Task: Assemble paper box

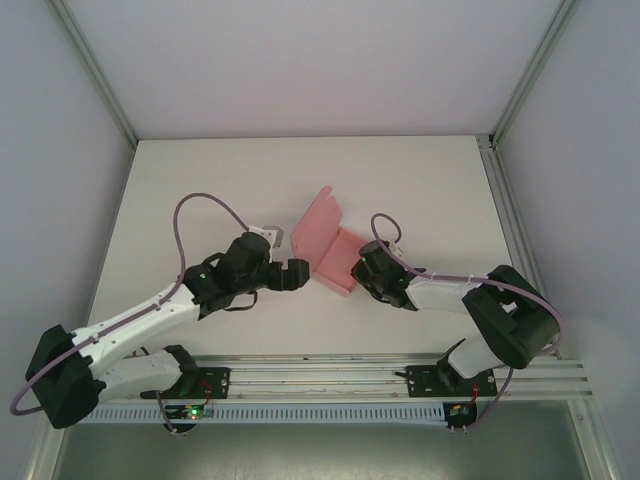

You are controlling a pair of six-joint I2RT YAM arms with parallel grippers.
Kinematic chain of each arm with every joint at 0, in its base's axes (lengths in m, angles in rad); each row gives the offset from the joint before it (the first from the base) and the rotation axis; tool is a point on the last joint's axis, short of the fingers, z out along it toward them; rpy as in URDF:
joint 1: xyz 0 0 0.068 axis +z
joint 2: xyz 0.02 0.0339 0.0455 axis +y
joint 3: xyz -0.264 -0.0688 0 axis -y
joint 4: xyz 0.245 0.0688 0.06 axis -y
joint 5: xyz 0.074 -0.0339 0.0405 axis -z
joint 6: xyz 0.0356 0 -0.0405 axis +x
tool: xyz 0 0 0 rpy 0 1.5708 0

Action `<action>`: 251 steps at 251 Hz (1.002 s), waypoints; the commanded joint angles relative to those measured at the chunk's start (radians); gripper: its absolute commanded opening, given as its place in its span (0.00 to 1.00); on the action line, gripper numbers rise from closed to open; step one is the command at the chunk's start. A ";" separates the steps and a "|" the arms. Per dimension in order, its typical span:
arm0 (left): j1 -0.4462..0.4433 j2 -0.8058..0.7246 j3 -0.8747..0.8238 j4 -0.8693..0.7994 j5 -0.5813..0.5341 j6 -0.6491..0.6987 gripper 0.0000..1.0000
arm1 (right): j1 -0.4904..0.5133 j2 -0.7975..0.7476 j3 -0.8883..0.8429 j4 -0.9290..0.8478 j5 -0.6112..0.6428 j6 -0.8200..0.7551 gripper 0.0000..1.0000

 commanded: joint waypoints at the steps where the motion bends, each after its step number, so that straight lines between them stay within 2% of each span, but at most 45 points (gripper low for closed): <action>1: 0.010 0.046 0.029 0.089 -0.039 -0.013 0.73 | 0.017 0.010 0.023 0.023 0.029 0.030 0.16; 28: 0.010 0.111 0.059 0.145 -0.053 0.016 0.43 | 0.022 0.013 0.019 0.030 0.030 0.039 0.16; 44: 0.010 0.155 0.089 0.142 -0.060 0.025 0.33 | 0.024 0.010 0.013 0.042 0.035 0.043 0.17; 61: 0.010 0.197 0.126 0.103 -0.073 0.023 0.14 | 0.025 0.001 0.014 0.045 0.038 0.036 0.17; 79: 0.010 0.220 0.156 0.065 -0.092 0.057 0.00 | 0.029 -0.018 0.017 0.029 0.042 0.007 0.19; 105: 0.011 0.214 0.151 0.088 -0.132 0.202 0.00 | 0.028 -0.078 0.023 -0.039 0.078 -0.078 0.28; 124: 0.016 0.207 0.138 0.125 -0.119 0.409 0.00 | 0.027 -0.169 0.044 -0.160 0.167 -0.199 0.49; 151: 0.044 0.220 0.137 0.144 -0.073 0.652 0.00 | 0.007 -0.336 0.085 -0.289 0.259 -0.539 0.74; 167: 0.068 0.234 0.160 0.110 0.066 0.764 0.00 | -0.038 -0.417 0.117 -0.345 0.178 -0.760 0.90; 181: 0.082 0.246 0.191 0.054 0.204 0.871 0.00 | -0.101 -0.473 0.136 -0.369 0.036 -0.931 0.96; 199: 0.093 0.256 0.232 -0.018 0.325 0.985 0.00 | -0.190 -0.525 0.159 -0.396 -0.125 -1.076 0.98; 214: 0.106 0.259 0.274 -0.066 0.376 1.034 0.00 | -0.273 -0.553 0.178 -0.397 -0.247 -1.149 0.98; 228: 0.126 0.263 0.320 -0.161 0.500 1.125 0.00 | -0.352 -0.567 0.204 -0.409 -0.441 -1.254 0.98; 240: 0.133 0.268 0.361 -0.249 0.582 1.209 0.00 | -0.401 -0.569 0.243 -0.469 -0.594 -1.360 0.97; 251: 0.134 0.271 0.386 -0.276 0.605 1.229 0.00 | -0.419 -0.570 0.282 -0.539 -0.655 -1.439 0.96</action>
